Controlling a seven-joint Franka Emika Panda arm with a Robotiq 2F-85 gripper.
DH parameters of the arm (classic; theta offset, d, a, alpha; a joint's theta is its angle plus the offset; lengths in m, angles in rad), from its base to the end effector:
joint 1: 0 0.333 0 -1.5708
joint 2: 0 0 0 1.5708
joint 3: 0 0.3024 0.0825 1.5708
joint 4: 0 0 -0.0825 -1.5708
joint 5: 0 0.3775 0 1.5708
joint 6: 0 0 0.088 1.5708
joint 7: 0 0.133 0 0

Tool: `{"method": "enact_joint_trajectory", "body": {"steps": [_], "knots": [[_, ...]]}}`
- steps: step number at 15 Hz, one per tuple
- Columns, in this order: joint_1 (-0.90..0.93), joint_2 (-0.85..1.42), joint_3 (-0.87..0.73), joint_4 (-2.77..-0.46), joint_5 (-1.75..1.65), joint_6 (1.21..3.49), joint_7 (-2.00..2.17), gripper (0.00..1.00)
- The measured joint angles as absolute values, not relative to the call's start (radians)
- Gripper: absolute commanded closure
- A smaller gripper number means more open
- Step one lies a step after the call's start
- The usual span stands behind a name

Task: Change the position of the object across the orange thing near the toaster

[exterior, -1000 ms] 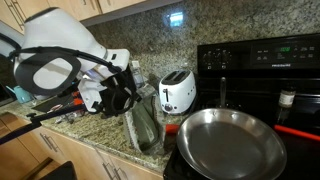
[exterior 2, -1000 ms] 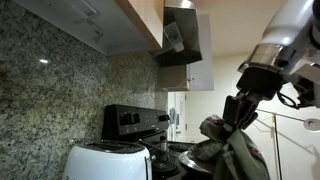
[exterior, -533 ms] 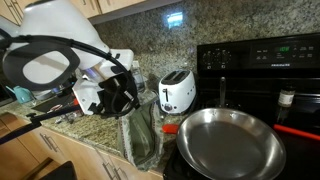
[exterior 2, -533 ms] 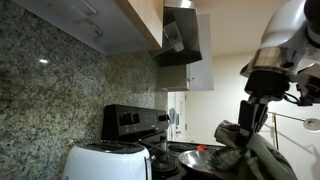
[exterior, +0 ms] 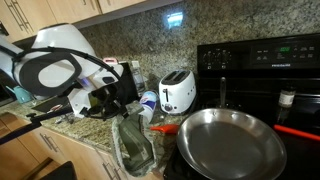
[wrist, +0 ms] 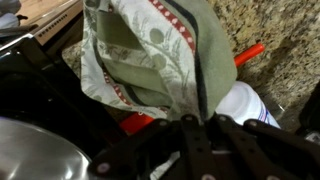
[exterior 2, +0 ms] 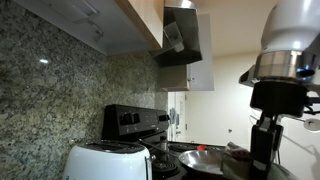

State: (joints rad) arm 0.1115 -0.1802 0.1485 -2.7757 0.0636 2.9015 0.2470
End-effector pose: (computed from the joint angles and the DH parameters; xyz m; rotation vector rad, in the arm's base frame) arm 0.4048 0.1013 0.2645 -3.0334 0.0679 -0.4518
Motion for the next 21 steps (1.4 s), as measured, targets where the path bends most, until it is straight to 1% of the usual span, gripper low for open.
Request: {"method": "enact_joint_trajectory", "body": {"steps": [4, 8, 13, 16, 21], "knots": [[0.116, -0.184, 0.219, -2.771, 0.030, 2.902, 0.290, 0.97], [0.128, -0.244, 0.230, -2.771, 0.035, 2.915, 0.290, 0.97], [0.115, -0.293, 0.231, -2.773, 0.030, 3.078, 0.290, 0.97], [0.034, -0.256, 0.277, -2.775, -0.015, 3.141, 0.290, 0.97], [-0.187, -0.191, 0.416, -2.767, -0.098, 3.173, 0.292, 0.97]]}}
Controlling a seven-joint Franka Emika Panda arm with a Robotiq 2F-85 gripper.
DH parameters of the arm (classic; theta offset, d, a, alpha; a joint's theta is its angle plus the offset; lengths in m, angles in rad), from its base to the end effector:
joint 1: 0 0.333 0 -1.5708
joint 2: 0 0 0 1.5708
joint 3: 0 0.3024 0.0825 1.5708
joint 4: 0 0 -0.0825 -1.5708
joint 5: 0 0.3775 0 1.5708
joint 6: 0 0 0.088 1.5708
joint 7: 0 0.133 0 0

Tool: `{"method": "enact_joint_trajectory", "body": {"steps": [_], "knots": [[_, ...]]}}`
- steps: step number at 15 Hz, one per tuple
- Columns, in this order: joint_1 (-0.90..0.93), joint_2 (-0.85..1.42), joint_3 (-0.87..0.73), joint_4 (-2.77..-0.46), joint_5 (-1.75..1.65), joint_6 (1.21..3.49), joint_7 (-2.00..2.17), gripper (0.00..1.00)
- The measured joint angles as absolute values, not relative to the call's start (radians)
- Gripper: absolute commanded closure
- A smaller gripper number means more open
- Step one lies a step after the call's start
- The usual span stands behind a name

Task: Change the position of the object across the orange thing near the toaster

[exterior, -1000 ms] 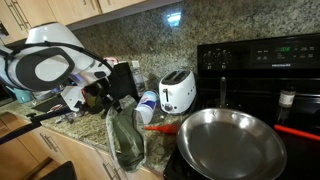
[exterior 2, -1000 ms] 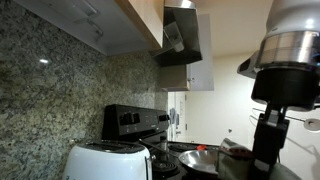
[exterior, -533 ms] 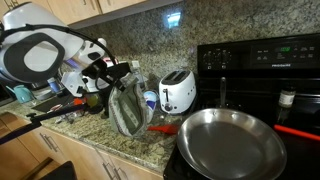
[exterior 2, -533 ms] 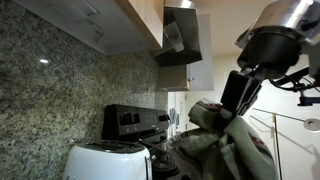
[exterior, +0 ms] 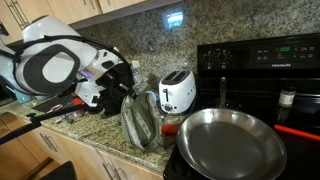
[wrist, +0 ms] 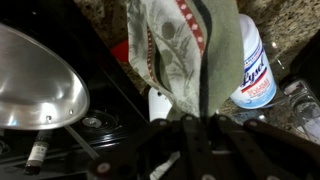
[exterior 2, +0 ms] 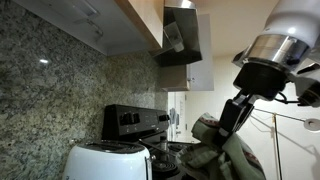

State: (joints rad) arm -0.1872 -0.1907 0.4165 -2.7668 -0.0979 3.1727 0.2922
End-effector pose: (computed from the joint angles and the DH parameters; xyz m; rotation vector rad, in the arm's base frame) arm 0.4300 0.1042 0.3025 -2.9611 -0.0771 -0.8880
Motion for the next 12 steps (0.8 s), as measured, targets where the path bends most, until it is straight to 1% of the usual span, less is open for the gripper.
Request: {"method": "enact_joint_trajectory", "body": {"steps": [4, 8, 9, 12], "knots": [[-0.313, -0.158, 0.514, -2.749, -0.133, 3.169, 0.292, 0.97], [-0.401, -0.031, 0.576, -2.694, -0.193, 3.081, 0.298, 0.97], [-0.411, 0.009, 0.576, -2.673, -0.218, 3.041, 0.304, 0.88], [-0.414, 0.046, 0.572, -2.659, -0.223, 3.039, 0.301, 0.88]]}}
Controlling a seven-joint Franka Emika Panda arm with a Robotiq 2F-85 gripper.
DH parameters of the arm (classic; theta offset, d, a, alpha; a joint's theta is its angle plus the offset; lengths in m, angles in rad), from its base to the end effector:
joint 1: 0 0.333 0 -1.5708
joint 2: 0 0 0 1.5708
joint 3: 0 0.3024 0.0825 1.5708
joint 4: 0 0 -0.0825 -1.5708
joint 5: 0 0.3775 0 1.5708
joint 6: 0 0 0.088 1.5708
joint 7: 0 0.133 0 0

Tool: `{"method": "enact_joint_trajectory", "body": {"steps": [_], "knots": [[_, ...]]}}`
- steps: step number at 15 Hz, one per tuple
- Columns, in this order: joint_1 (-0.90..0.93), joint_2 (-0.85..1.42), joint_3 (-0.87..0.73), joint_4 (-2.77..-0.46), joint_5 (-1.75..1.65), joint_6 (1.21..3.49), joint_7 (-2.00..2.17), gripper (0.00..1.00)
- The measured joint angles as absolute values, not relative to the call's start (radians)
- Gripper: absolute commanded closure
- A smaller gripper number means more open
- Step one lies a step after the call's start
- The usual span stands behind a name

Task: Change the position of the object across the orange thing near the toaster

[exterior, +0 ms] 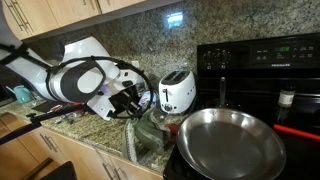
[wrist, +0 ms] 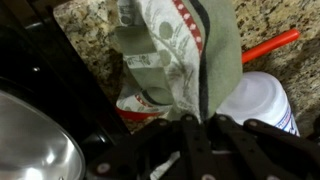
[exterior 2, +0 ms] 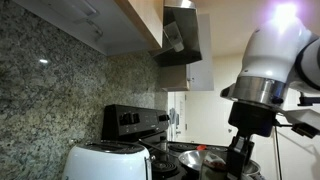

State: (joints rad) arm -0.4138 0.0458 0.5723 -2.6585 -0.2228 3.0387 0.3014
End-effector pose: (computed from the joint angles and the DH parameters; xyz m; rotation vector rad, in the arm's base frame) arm 0.4481 0.0905 0.2305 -3.0520 -0.1069 -0.5266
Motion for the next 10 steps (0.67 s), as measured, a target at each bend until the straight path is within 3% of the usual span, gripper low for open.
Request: {"method": "enact_joint_trajectory", "body": {"steps": [3, 4, 10], "knots": [[-0.410, 0.036, 0.573, -2.660, -0.222, 3.039, 0.301, 0.88], [-0.410, 0.036, 0.573, -2.660, -0.222, 3.039, 0.301, 0.97], [-0.409, 0.050, 0.573, -2.655, -0.229, 3.069, 0.297, 0.97]]}}
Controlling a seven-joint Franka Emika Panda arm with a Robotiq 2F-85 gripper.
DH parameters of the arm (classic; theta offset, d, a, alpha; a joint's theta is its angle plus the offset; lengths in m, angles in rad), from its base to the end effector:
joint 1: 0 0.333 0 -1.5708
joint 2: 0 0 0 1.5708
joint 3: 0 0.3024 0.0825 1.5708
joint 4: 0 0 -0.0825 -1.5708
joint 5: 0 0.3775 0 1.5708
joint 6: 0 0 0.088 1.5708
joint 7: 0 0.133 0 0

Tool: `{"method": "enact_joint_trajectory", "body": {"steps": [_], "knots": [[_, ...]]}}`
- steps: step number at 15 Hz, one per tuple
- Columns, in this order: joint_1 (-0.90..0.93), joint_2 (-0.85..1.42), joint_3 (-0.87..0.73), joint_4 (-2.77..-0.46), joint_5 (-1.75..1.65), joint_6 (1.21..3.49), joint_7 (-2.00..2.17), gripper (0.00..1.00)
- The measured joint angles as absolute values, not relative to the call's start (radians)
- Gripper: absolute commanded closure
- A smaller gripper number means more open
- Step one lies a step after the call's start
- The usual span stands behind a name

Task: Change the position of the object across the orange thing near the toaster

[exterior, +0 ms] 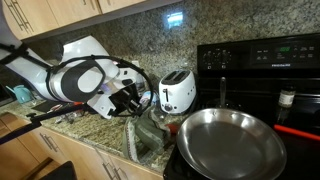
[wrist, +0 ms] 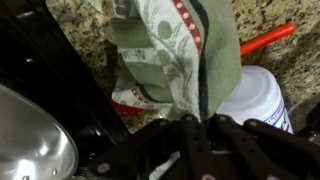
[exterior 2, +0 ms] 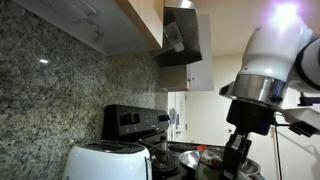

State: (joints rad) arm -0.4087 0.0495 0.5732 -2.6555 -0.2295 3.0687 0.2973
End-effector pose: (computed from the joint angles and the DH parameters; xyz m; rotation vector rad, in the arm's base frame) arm 0.4507 0.0953 0.2340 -3.0330 -0.1326 -0.5678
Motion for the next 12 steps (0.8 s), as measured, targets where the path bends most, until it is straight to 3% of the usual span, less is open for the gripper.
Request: {"method": "enact_joint_trajectory", "body": {"steps": [5, 12], "knots": [[-0.187, 0.123, 0.420, -2.615, -0.127, 3.170, 0.196, 0.97], [-0.085, 0.228, 0.324, -2.506, -0.113, 3.236, 0.159, 0.97]]}}
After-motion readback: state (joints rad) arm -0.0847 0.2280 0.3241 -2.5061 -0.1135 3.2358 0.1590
